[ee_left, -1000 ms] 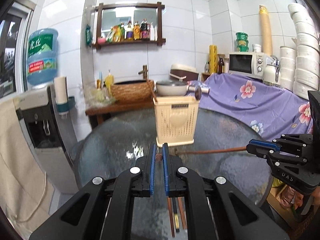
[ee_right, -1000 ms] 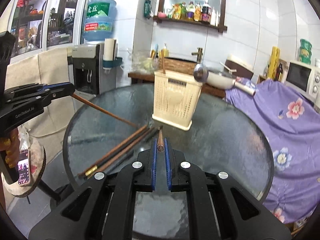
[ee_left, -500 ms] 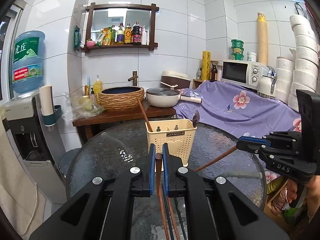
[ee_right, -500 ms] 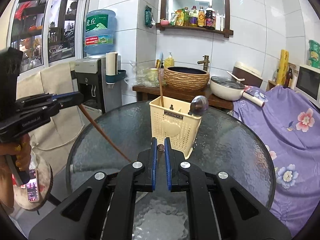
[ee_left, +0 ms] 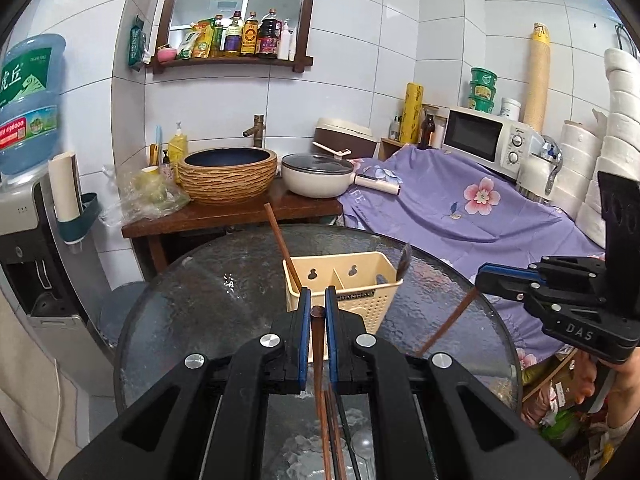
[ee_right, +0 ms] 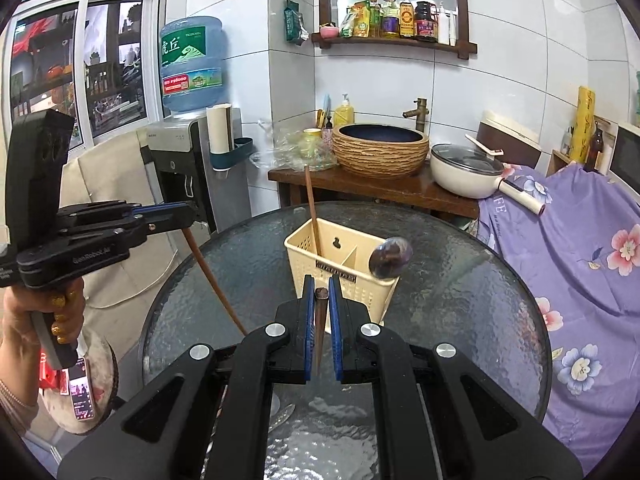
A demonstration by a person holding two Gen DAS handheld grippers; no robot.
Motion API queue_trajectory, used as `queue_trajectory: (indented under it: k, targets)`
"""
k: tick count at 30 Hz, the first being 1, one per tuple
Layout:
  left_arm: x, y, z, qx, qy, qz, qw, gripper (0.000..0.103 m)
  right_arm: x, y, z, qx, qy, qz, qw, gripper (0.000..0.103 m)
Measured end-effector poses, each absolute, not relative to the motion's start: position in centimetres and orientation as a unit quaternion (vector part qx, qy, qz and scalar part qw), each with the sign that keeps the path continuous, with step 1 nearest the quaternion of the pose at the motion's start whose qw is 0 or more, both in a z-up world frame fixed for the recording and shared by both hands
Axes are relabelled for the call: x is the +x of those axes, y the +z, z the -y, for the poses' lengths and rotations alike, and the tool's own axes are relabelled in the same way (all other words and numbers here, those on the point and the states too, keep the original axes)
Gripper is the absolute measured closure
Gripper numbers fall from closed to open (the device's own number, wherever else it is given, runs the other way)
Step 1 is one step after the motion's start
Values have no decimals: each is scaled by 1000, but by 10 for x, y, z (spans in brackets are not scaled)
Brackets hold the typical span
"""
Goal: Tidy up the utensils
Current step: 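Carry the chopsticks in both tools over the cream holder, then lower the chopsticks into the holder and open both tools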
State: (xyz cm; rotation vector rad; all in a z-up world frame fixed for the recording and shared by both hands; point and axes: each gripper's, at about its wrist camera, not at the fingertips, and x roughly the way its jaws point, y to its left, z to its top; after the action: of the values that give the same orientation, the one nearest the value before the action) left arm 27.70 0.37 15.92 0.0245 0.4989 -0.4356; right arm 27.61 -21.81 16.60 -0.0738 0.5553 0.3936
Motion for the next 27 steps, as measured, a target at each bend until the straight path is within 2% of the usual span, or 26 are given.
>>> queue_trajectory:
  k: [7,14,22,27]
  targets:
    - [288,176,4,17,-219,-245,945,96,293,188,220,-32,198,-283,938,95]
    - [299,215,8,2,-237,-243,941,96,305,225,222,-6,211,-279,937,95]
    - [321,288,1,-30,-229,-218,948,96,329,307,218,10,203,-253,946,95]
    - [341,314,0,-57,-214,-202,954,96,347,344,216,5,169,-233,958,95]
